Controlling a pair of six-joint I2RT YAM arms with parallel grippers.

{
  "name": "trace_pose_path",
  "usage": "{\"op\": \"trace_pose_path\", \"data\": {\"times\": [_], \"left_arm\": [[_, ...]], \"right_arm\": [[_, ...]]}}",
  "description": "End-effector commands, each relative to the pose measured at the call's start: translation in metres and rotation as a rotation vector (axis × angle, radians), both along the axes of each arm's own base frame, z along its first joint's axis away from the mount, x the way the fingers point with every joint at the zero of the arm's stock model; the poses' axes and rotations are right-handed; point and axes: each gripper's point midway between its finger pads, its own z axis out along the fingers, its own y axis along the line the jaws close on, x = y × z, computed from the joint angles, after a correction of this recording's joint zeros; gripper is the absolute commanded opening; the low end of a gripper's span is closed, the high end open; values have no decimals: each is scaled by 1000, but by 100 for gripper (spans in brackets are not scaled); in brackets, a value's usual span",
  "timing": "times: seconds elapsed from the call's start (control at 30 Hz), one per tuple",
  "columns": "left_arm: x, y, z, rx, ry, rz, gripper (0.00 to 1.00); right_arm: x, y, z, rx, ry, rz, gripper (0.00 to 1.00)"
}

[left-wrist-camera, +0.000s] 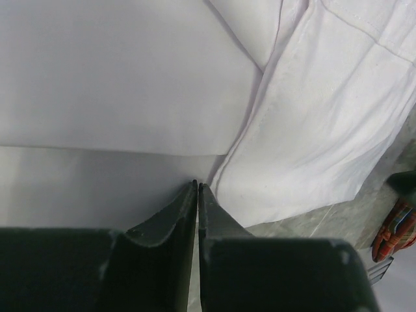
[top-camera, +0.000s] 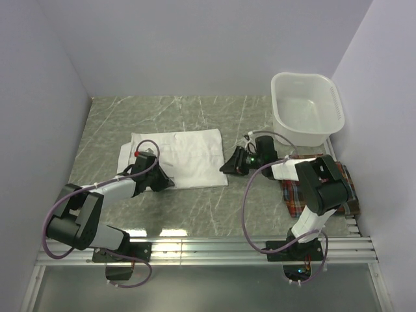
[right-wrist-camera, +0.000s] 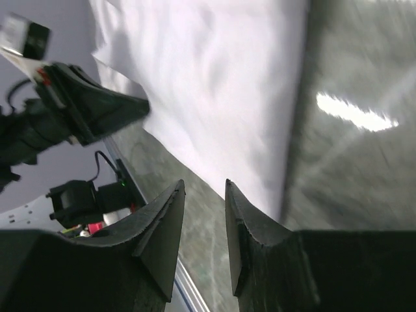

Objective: Fold and stack the long sleeve shirts
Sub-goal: Fold the shirt

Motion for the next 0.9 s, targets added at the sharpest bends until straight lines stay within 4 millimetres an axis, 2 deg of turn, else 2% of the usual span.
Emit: {"op": "trace_pose_path", "data": {"times": [0.0,0.03,0.07,0.17,0.3,0.33,0.4,0.43,0.5,0.53,0.57,0.6,0.63,0.7,0.73,0.8,0.83,0.87], "left_arm": [[-10,9,-7,53,36,-13,13],[-9,9,-4,51,27,-12,13],[-10,10,-3,50,30,-11,13],[-7,9,10,47,3,-14,15],[6,12,47,62,-89,-5,25],[17,15,65,83,-137,9,31],[31,16,83,95,-183,26,39],[45,13,99,91,-222,29,47],[62,9,112,83,-257,33,53],[78,4,117,83,-268,34,54],[90,1,123,70,-289,39,54],[101,0,111,73,-262,41,54],[117,-6,123,50,-292,41,54],[140,-11,125,22,-309,39,53],[157,-15,119,22,-296,45,52],[176,-19,114,11,-295,41,50],[190,-25,104,3,-278,39,49],[197,-29,100,-8,-274,32,48]], "right_arm": [[30,18,48,44,-133,24,39],[35,20,48,49,-131,22,39],[44,25,58,63,-151,26,39],[58,29,55,56,-153,16,39],[84,35,68,51,-200,6,38],[89,36,67,50,-201,3,38],[102,40,78,62,-222,-19,39],[107,41,78,66,-222,-28,38],[120,44,88,90,-238,-58,39],[126,45,84,91,-230,-75,39],[132,48,88,106,-245,-84,39],[140,50,87,122,-225,-104,39],[147,50,86,123,-226,-132,39],[162,53,95,158,-236,-169,39],[167,55,88,159,-221,-182,40],[183,58,95,187,-231,-224,40],[188,59,87,186,-219,-235,40],[195,61,88,194,-228,-250,40]]}}
